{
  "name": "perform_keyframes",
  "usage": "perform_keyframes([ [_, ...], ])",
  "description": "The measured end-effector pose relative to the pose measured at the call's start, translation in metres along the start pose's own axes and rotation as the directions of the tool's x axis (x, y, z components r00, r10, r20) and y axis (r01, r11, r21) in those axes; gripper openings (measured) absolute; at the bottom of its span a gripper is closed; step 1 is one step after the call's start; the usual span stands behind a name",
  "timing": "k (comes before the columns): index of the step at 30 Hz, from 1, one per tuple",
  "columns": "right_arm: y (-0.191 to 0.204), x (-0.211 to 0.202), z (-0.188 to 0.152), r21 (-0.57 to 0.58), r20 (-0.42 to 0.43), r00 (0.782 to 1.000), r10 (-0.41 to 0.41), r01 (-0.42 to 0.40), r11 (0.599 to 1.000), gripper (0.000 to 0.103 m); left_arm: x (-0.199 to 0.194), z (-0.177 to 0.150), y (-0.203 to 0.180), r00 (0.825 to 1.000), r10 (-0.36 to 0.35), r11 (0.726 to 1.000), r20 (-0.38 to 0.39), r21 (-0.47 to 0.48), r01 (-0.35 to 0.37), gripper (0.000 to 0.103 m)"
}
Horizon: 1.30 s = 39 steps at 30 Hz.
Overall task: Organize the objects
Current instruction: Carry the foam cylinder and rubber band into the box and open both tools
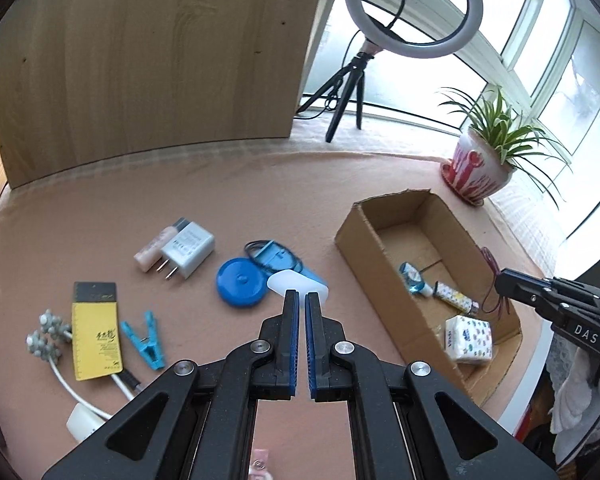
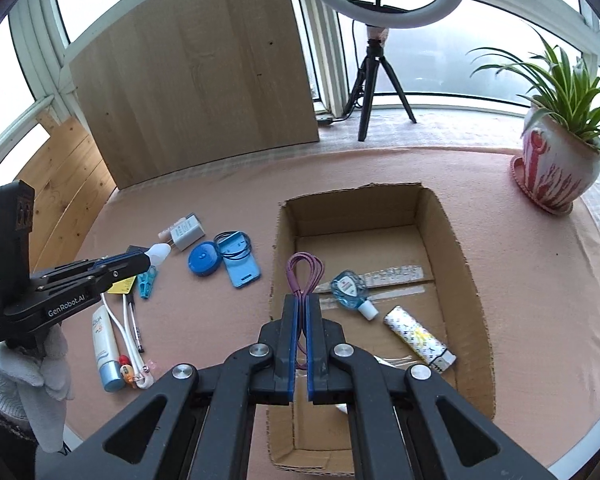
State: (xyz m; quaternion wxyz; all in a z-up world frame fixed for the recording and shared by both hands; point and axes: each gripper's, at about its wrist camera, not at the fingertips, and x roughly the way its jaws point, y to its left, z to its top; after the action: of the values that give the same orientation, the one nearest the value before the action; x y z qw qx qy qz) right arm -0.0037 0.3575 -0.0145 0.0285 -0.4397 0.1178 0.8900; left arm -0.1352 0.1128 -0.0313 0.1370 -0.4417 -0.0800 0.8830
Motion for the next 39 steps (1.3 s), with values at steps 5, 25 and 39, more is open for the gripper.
perform_keyframes([
  [5,-0.028,-0.002,-0.001,0.036,-0.001,0.999,-0.032,0.032,0.999,0.003,0.015,0.019,-0.041,0.999,-0.047,0.997,0.002,0.054,0.047,0.003],
  [25,-0.084,0.03,-0.012,0.118,-0.073,0.996,-0.056,0.064,0.991,0.003,0.096,0.026,-0.12,0.993,-0.066,0.989,-0.1,0.128,0.079,0.003],
  [39,-0.073,0.025,-0.008,0.126,-0.042,0.996,-0.077,0.082,0.989,0.042,0.075,0.028,-0.1,0.994,-0.067,0.994,-0.087,0.075,0.074,0.023],
])
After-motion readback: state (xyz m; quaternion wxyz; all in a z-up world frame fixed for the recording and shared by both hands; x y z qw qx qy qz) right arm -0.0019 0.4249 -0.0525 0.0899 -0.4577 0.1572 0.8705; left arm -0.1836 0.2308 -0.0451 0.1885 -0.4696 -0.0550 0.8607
